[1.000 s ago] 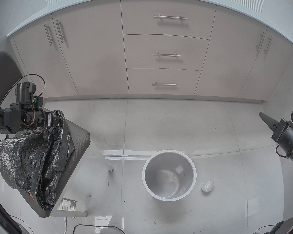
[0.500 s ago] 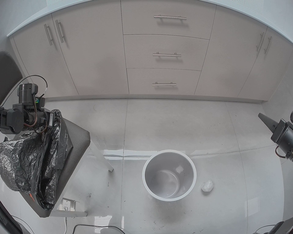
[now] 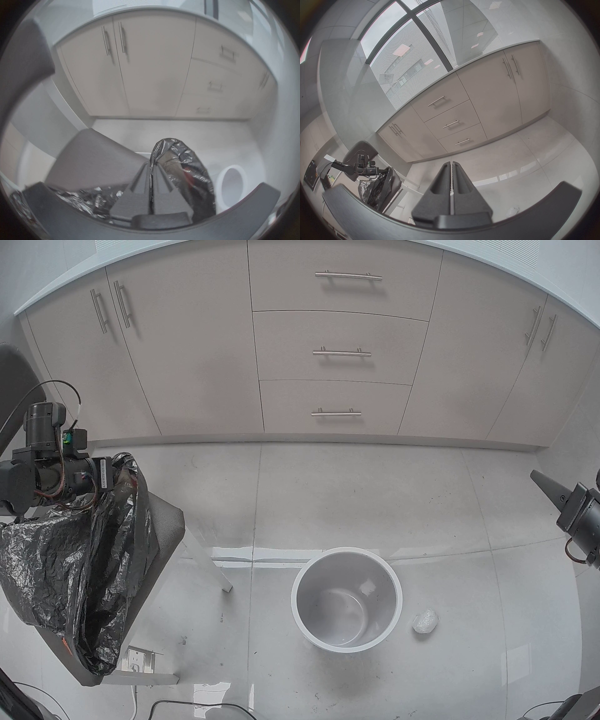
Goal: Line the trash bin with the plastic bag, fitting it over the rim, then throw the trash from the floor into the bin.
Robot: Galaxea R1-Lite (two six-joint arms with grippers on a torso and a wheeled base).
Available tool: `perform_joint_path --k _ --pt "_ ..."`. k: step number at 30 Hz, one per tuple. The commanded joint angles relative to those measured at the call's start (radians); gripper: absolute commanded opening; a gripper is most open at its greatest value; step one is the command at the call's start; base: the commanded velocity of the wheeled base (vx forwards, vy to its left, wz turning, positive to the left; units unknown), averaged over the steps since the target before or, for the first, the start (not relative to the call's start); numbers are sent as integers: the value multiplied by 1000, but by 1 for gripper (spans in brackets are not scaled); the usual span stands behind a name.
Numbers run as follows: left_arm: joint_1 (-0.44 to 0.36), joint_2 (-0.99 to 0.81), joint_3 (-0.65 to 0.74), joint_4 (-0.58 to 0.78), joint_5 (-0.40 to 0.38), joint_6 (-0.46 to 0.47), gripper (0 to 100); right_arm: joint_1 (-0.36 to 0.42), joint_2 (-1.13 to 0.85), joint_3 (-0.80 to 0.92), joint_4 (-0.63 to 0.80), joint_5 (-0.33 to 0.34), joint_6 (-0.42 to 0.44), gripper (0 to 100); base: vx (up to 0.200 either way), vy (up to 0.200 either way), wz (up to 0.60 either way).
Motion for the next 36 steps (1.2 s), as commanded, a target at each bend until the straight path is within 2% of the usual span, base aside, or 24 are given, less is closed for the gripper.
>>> perform_joint_path --k 1,2,3,4,6,7,8,10,12,13,14,15,16,17,18,19,20,21,23,25,36 --pt "1 -126 -11 41 -239 -266 0 1 -8 0 -1 1 0 0 0 0 0" --pt "16 -174 -41 109 -478 -495 0 1 -8 0 -1 1 -2 0 0 0 0" --pt "16 -174 -41 109 -478 -495 0 1 -8 0 -1 1 -2 0 0 0 0" --pt "38 -190 -78 153 -669 -687 0 2 -8 0 -1 1 -2 0 0 0 0" --pt "36 -192 -104 164 -794 -840 0 7 -8 0 1 1 -2 0 0 0 0" --pt "24 -197 -107 159 -824 -901 0 10 -6 1 1 1 -2 0 0 0 0" --pt "18 -197 -107 159 -827 -918 0 10 -6 1 1 1 -2 0 0 0 0" --pt "-134 -246 -101 158 -794 -987 0 18 -5 21 2 8 -9 0 0 0 0" --pt "-269 -286 -103 158 -678 -989 0 41 5 34 2 8 -11 0 0 0 0" --pt "-305 -289 -106 158 -643 -987 0 48 6 35 2 8 -11 0 0 0 0" --pt "-429 -290 -121 153 -517 -986 0 73 9 37 2 5 -11 0 0 0 0" --pt "-429 -290 -121 153 -517 -986 0 73 9 37 2 5 -11 0 0 0 0" --pt "-538 -281 -146 139 -405 -983 0 94 15 41 2 4 -11 0 0 0 0" --pt "-614 -264 -164 132 -331 -975 0 117 18 49 1 1 -11 0 0 0 0" --pt "-660 -246 -172 130 -305 -969 0 137 20 55 1 -1 -12 0 0 0 0" --pt "-674 -239 -173 130 -300 -966 0 143 20 57 1 -1 -12 0 0 0 0" --pt "-737 -213 -186 129 -264 -961 0 179 21 63 1 -4 -14 0 0 0 0" --pt "-737 -213 -186 129 -264 -961 0 179 21 63 1 -4 -14 0 0 0 0" --pt "-817 -144 -216 129 -176 -957 0 240 28 75 1 -4 -39 0 0 0 0" --pt "-838 -109 -245 129 -147 -954 0 265 44 81 -1 -4 -52 0 0 0 0" --pt "-841 -29 -368 139 -103 -952 0 371 173 96 -13 -1 -62 0 0 0 0"
